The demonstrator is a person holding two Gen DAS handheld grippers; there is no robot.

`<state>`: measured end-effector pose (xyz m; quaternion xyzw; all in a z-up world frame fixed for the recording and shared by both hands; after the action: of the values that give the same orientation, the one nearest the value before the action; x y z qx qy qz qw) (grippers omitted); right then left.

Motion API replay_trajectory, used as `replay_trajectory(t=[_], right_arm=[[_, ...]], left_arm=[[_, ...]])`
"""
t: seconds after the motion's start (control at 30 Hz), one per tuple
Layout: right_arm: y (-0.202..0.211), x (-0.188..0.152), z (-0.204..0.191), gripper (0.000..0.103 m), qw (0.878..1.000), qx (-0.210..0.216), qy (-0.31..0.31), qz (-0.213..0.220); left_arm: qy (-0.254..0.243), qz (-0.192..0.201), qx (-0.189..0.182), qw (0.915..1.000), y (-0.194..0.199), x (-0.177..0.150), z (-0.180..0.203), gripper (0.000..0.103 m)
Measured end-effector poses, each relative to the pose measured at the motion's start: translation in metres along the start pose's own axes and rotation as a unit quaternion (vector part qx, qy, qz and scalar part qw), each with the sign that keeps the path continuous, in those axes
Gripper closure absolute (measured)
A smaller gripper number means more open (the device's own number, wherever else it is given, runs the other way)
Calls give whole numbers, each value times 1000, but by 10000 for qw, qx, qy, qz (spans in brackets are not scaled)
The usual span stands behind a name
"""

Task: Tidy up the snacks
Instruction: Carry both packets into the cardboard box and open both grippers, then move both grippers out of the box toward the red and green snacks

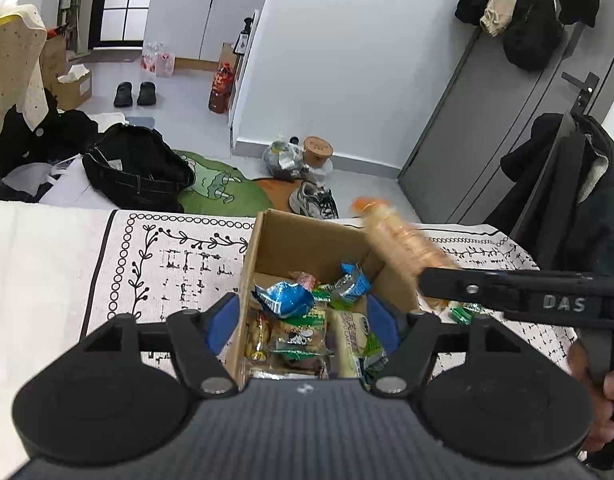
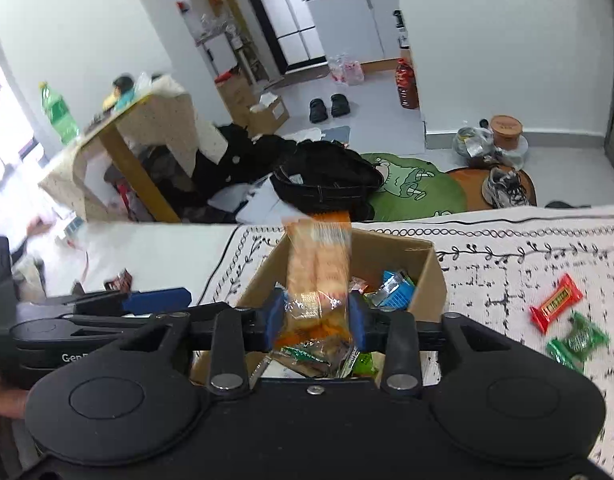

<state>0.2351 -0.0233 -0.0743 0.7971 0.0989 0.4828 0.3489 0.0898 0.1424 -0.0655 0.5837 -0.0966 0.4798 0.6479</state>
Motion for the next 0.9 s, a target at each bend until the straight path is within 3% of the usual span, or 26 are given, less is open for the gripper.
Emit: replay_trajectory(t=[0.03,0.3,0.5,0.57,0.67,0.9], right_arm=[[0,-2,-2,55,10000,-23,49,-29],[26,-16,22,52,9982,-585,-34,-96],[62,-25,44,34,9943,-1043,-190,143],[78,-27,50,19,9920,-1210,-230,260],[101,-32,61,6,9883,-1432,-277,447],[145,-52,97,0,9776,-1911,-560,685]], left_arm=[[8,5,9,10000,-2,-2,0,31],[87,-71,-117,9999,-5,-11,8,15],[-183,-79,-265,9995,-5,-7,32,10],[-272,-83,-324,9991,-5,-6,42,9],[-363,-212,-332,9986,-9,-6,53,9],[-770,-367,-421,9955,-17,-4,80,5]])
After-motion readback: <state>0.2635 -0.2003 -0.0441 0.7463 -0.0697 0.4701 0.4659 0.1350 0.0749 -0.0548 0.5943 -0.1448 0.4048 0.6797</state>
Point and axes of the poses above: each gripper's, at about its wrist camera, not at the fingertips, and y roughly against the way its jaws point, z to its right, x to its top, the point moved 1 cm from there along -y, roughly the way its jaws point, and after that the axes turned 1 degree about y, right-handed, at the moved point
